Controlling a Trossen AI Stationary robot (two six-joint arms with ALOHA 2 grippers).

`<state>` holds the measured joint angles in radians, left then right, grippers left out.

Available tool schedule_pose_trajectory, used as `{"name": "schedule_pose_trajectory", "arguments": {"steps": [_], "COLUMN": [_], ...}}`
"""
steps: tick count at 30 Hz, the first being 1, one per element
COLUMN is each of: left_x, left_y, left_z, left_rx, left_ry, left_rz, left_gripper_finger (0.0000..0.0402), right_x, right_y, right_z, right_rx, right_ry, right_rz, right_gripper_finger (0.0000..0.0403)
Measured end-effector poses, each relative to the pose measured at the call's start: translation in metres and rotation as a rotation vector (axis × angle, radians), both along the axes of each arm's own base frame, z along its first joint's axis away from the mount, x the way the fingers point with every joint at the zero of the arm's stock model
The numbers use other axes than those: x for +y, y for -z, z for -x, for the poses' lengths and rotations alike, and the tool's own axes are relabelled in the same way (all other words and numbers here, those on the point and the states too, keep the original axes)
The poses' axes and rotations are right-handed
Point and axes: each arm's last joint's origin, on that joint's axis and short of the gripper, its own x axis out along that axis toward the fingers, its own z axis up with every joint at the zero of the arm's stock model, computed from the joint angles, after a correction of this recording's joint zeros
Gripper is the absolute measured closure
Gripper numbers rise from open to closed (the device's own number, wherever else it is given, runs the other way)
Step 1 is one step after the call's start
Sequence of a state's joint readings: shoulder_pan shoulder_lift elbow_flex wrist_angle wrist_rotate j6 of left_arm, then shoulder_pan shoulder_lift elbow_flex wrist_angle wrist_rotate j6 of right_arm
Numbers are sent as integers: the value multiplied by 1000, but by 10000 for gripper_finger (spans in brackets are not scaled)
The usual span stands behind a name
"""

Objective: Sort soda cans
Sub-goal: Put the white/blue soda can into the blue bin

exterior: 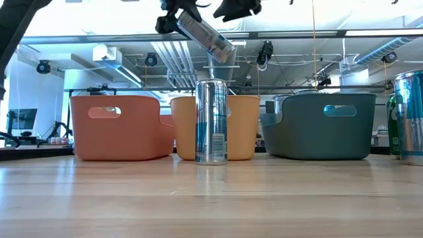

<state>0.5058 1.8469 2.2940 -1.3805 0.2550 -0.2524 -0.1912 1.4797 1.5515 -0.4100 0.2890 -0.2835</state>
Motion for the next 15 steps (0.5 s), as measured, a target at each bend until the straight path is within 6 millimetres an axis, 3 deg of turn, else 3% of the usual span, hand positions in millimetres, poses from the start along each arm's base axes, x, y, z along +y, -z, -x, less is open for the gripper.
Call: {"name": "schedule_pose_trajectory", "arguments": {"steps": [15], "left_x": [-15], "left_y": [-3], "left_z": [-12], "left_rx": [-65], "left_ry": [-12], "left_rz": [77], "left_gripper_finger": [162], "right_x": [-4], "right_y": [17], "right_z": [-39], "right_rx": [108], "right_ry": [2], "right_rz": [134], "right_gripper_finger": [55]}}
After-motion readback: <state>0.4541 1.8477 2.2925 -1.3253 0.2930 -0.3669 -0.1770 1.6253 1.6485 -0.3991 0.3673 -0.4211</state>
